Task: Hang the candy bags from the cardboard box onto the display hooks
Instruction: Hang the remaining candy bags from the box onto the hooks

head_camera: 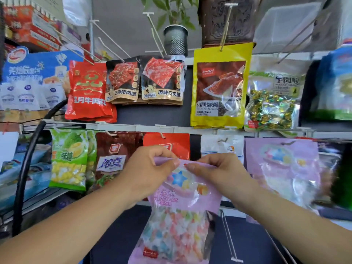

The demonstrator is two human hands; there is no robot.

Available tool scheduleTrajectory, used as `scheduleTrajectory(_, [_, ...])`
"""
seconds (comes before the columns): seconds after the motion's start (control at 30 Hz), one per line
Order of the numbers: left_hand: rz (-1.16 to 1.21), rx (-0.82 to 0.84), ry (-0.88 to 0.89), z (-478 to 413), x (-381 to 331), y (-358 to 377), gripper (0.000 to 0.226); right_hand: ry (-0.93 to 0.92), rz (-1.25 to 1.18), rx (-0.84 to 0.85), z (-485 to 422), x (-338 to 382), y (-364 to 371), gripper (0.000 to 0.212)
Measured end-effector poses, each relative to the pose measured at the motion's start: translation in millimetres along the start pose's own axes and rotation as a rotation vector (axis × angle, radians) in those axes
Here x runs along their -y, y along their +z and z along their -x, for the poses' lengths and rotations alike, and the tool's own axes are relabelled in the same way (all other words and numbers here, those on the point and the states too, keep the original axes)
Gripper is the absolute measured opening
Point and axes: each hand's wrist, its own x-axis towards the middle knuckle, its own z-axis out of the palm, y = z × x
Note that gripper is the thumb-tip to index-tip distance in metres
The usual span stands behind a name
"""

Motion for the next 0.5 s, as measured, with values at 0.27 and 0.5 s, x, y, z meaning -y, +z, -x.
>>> scheduleTrajectory(0.27, [-0.08,0.067,0.084,-12.4,-15.0,43.3,0.013,-0.03,-0.004,-0.15,7.9,-6.5,-74.9,0.014])
scheduleTrajectory(0.5, [0.064,0.147,0.108,-22.9,-49.5,108.5,0.014,0.051,-0.085,-0.366,15.5,-11.7,-155.0,0.019])
